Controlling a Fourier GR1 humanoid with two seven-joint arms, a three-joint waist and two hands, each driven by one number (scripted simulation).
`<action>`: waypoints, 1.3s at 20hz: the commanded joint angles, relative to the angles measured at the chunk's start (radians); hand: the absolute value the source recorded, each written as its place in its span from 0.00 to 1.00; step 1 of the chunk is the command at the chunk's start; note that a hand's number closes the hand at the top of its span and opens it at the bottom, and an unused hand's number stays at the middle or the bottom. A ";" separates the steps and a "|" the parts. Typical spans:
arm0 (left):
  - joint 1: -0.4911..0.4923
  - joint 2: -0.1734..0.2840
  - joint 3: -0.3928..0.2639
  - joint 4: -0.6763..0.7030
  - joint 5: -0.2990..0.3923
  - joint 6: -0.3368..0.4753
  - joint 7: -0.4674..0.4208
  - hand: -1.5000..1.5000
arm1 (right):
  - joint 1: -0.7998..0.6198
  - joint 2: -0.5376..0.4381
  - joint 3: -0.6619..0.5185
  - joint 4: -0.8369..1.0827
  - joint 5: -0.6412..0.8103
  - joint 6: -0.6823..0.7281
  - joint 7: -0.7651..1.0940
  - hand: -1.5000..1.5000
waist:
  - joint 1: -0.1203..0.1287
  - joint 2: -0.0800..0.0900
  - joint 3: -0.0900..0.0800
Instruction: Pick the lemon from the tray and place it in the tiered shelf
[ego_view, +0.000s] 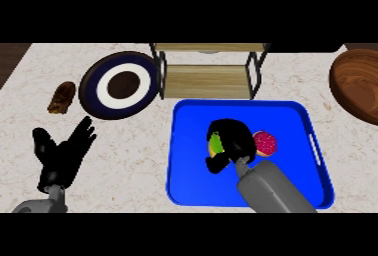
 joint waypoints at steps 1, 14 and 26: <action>-0.013 -0.034 -0.018 0.080 -0.025 -0.001 -0.014 0.50 | -0.061 0.077 0.078 0.022 -0.005 -0.070 0.036 1.00 | 0.008 0.012 -0.005; -0.039 -0.024 -0.020 0.049 -0.040 0.004 0.050 0.50 | -0.519 0.081 0.317 -0.234 -0.152 -0.304 0.544 1.00 | 0.014 0.004 -0.006; 0.010 -0.017 0.015 0.026 -0.018 -0.008 0.038 0.50 | -0.857 0.059 -0.021 -0.307 -0.038 -0.041 0.779 1.00 | -0.011 0.000 -0.006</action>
